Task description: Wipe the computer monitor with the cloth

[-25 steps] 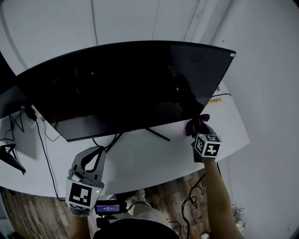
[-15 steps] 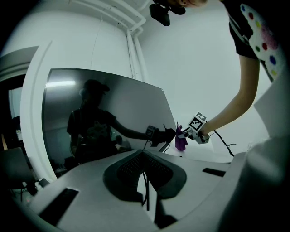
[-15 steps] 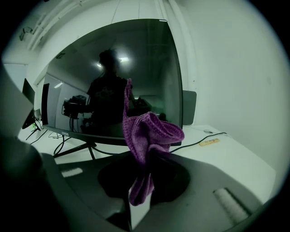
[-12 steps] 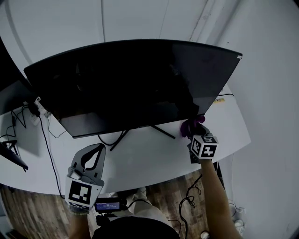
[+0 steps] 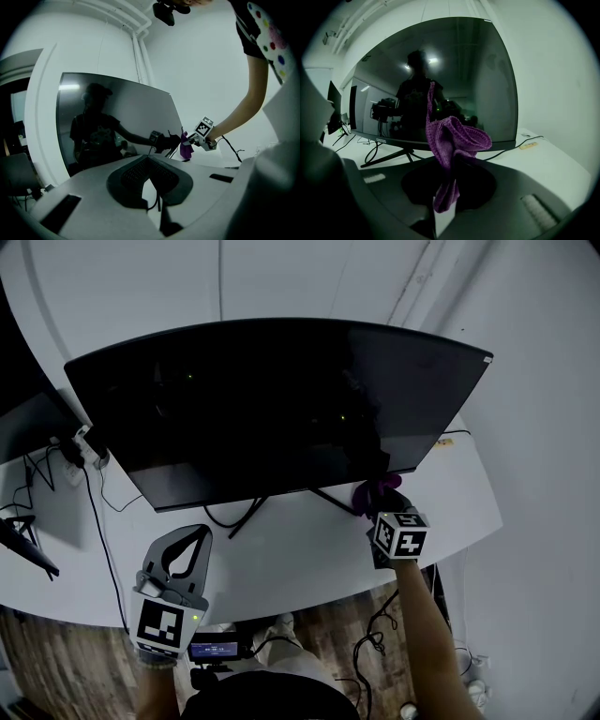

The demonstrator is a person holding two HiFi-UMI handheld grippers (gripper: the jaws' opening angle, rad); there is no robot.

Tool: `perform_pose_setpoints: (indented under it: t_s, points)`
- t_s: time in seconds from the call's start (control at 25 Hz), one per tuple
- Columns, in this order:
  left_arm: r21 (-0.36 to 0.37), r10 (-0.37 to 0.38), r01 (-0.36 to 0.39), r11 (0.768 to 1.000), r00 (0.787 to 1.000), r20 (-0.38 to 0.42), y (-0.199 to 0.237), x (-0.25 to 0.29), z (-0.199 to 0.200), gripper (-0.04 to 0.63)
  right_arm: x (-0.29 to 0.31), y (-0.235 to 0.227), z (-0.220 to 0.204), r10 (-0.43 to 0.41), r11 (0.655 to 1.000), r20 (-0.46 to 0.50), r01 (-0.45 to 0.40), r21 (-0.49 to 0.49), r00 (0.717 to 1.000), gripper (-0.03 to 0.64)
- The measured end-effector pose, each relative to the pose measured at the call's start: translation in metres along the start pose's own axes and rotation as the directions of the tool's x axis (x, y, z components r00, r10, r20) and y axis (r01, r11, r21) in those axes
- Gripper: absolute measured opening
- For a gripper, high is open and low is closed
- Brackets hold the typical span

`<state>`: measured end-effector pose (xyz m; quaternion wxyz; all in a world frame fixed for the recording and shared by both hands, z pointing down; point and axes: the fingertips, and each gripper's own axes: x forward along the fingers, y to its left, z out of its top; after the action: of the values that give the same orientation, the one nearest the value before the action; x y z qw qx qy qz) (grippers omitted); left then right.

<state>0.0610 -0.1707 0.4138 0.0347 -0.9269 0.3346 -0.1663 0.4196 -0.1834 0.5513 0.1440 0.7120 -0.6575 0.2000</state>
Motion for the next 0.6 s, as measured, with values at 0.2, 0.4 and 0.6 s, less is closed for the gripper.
perform_pose_setpoints:
  t_s: [0.2,0.4,0.6]
  points:
    - [0.004,0.005,-0.005,1.000,1.000,0.003,0.009,-0.008,-0.002,0.005,0.002,0.024,0.001,0.029,0.999,-0.010,-0.029,-0.018,1.000,0.060]
    - [0.005,0.013,-0.013,1.000,1.000,0.007,0.018,-0.017,-0.007,0.005,0.001,0.040,0.002,0.034,0.999,-0.016,-0.035,-0.012,0.999,0.060]
    - [-0.001,0.018,-0.017,1.000,1.000,0.010,0.025,-0.023,-0.006,0.005,0.002,0.057,0.004,0.053,0.999,-0.020,-0.053,-0.008,0.998,0.060]
